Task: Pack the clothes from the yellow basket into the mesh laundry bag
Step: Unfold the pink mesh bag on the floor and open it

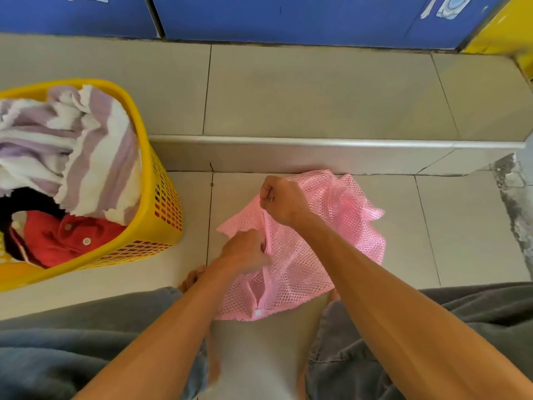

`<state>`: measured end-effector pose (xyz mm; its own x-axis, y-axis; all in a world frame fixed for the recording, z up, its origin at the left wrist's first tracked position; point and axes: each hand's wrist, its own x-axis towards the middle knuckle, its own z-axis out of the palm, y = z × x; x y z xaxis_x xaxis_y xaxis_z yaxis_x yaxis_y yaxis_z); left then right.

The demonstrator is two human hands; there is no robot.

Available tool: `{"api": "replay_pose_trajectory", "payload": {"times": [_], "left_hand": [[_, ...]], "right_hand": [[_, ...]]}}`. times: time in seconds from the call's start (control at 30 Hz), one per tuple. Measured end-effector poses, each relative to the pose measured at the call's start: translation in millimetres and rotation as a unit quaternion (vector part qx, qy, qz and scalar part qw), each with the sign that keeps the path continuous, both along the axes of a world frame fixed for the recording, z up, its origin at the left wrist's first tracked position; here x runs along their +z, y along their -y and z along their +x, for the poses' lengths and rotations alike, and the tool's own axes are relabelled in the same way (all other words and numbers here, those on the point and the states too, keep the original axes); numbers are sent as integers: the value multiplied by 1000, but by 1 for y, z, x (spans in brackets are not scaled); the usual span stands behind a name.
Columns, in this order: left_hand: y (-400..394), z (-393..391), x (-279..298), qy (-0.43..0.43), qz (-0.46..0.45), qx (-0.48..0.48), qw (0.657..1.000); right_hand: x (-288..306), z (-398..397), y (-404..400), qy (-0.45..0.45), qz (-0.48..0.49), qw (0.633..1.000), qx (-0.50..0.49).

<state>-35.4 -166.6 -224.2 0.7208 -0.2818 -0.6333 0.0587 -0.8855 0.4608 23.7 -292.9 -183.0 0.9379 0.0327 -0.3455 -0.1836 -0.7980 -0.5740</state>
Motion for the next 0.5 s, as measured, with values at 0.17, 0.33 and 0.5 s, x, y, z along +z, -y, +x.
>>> {"api": "replay_pose_trajectory", "payload": {"times": [0.17,0.33,0.5], "left_hand": [[-7,-19,0,-135,6,-95,986],[-13,7,8,-23,-37,66,997],[-9,24,10,152,-29,186,970]], "right_hand": [[4,15,1,38,-6,999,-15],[5,15,0,18,27,999,-39],[9,17,-1,-23,80,996,-24]]}}
